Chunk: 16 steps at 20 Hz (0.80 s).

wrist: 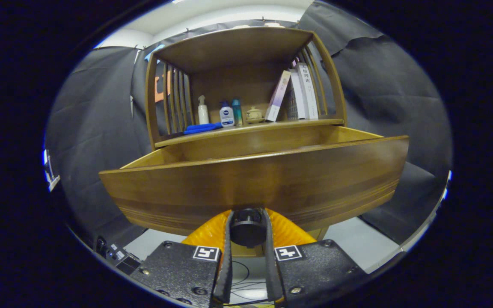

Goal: Pull open the drawer, take out the items inside it, and place them on the countertop above the cabinet.

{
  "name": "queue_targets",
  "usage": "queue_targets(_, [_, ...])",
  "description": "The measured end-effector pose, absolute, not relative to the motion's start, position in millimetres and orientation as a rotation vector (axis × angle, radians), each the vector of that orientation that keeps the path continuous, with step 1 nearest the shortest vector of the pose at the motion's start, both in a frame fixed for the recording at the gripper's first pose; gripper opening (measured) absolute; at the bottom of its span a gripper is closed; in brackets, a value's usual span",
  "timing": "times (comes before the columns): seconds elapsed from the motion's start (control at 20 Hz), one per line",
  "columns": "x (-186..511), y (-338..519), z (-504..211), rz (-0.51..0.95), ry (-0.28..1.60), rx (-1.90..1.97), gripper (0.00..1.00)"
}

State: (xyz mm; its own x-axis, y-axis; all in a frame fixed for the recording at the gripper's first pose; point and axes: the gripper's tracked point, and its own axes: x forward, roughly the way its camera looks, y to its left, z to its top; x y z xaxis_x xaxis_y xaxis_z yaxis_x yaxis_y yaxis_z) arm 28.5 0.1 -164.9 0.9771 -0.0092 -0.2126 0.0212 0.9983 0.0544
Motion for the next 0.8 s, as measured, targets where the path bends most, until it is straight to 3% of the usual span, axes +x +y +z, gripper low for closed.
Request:
queue_targets(0.25, [24.1,-1.9,-166.9,-0.018,0.231,0.11,0.39])
queue_targets(0.5, [4.3,-23.5,-137.8,-0.001,0.214,0.116,1.0])
queue_targets(0.8, [18.0,-48.2,-56.4,-0.007,0.175,0.138,1.0])
